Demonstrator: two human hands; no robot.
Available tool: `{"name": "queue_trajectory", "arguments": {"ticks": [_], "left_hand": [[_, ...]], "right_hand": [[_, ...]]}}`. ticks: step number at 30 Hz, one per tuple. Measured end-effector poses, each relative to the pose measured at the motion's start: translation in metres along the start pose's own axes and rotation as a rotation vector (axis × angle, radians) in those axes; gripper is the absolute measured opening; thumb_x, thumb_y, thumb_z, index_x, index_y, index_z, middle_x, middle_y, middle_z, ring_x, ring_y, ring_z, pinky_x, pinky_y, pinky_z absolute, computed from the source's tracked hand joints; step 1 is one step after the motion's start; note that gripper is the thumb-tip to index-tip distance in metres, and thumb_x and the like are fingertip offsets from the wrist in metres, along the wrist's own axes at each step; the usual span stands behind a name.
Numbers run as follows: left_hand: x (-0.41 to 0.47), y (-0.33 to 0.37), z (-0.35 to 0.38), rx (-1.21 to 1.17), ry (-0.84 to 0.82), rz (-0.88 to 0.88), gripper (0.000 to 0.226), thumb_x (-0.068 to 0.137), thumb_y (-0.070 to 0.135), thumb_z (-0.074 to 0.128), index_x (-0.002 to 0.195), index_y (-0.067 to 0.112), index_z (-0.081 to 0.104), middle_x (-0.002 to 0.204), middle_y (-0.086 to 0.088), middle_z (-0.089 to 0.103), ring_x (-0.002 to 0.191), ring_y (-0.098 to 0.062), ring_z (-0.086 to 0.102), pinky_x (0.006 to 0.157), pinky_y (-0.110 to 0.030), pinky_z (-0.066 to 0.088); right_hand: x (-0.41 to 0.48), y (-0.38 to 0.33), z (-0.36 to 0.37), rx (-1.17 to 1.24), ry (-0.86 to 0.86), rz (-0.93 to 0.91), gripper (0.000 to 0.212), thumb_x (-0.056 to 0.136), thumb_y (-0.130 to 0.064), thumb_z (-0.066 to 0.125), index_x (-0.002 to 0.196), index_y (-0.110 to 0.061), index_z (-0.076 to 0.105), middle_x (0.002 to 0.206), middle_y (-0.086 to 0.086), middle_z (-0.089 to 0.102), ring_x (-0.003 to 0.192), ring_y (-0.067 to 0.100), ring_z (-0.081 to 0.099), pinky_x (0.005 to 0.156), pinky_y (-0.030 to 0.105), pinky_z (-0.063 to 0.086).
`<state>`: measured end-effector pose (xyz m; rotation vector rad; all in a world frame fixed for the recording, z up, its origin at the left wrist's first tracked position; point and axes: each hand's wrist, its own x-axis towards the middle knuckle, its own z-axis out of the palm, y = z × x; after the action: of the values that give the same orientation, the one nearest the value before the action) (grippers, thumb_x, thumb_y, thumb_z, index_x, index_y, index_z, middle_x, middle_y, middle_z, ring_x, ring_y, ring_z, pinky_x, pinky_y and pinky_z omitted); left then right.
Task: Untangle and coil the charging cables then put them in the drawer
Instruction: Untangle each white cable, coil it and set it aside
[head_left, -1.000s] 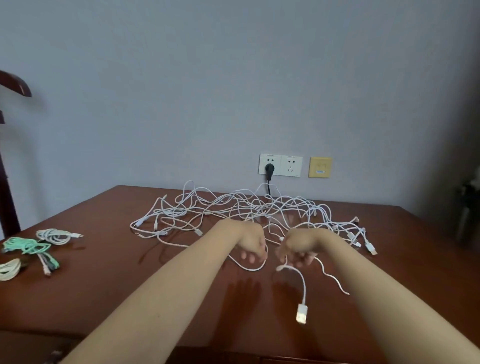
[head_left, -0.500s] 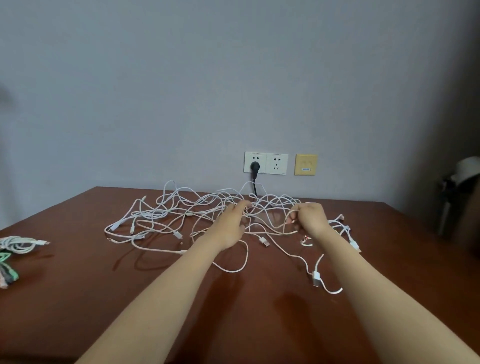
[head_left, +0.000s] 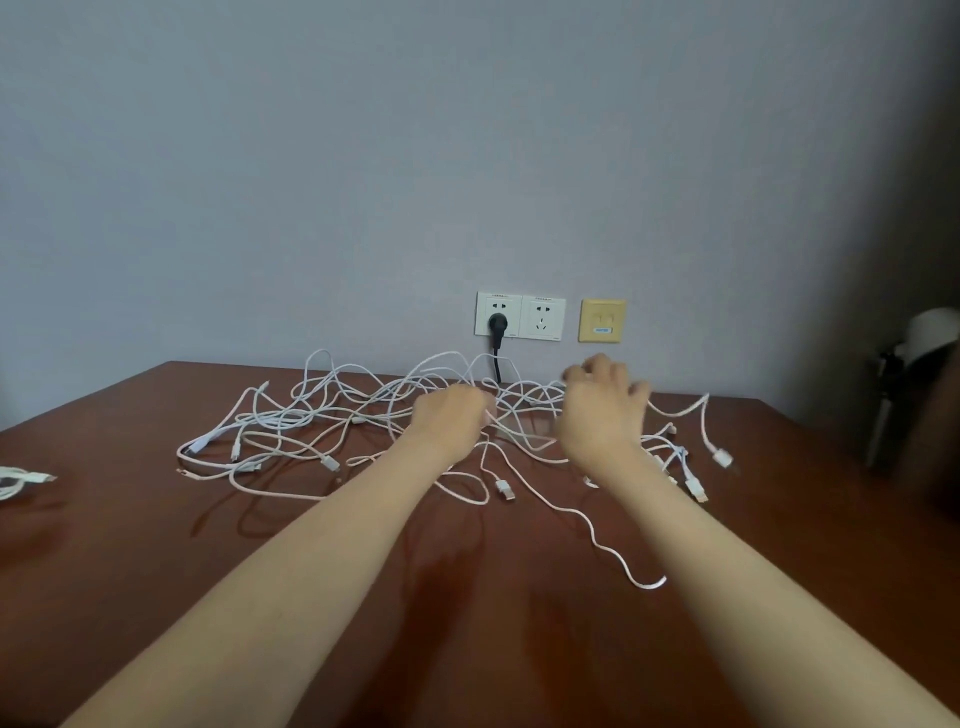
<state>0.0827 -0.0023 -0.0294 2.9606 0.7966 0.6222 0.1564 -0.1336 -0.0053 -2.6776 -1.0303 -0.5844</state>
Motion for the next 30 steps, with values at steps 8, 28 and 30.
{"name": "queue_trajectory", "arguments": {"ticks": [8, 28, 30], "left_hand": [[-0.004, 0.027, 0.01, -0.373, -0.007, 0.101, 0.027, 0.081, 0.003, 0.047, 0.099, 0.01, 0.066, 0.103, -0.014, 0.066, 0.099, -0.03, 0.059, 0.077, -0.03, 0.042], [0.004, -0.006, 0.026, -0.428, -0.29, 0.065, 0.039, 0.086, -0.005, 0.04, 0.103, 0.015, 0.068, 0.079, 0.012, 0.059, 0.072, -0.005, 0.051, 0.058, -0.005, 0.035], [0.003, -0.009, 0.029, -0.446, -0.283, 0.039, 0.04, 0.085, -0.005, 0.041, 0.1, 0.02, 0.068, 0.074, 0.011, 0.055, 0.069, -0.006, 0.053, 0.061, -0.004, 0.037]], "right_hand": [[0.003, -0.018, 0.035, 0.876, -0.189, 0.053, 0.055, 0.085, -0.005, 0.043, 0.139, -0.008, 0.034, 0.122, 0.017, 0.058, 0.115, 0.031, 0.052, 0.093, 0.031, 0.038], [-0.01, 0.0, 0.108, 0.72, -0.294, -0.238, 0.027, 0.075, -0.009, 0.055, 0.089, -0.025, 0.07, 0.093, -0.006, 0.063, 0.09, 0.012, 0.057, 0.083, 0.027, 0.044], [-0.006, -0.006, 0.112, 0.603, -0.343, -0.273, 0.041, 0.079, -0.023, 0.057, 0.12, -0.024, 0.062, 0.12, 0.003, 0.055, 0.115, 0.021, 0.049, 0.097, 0.033, 0.04]]}}
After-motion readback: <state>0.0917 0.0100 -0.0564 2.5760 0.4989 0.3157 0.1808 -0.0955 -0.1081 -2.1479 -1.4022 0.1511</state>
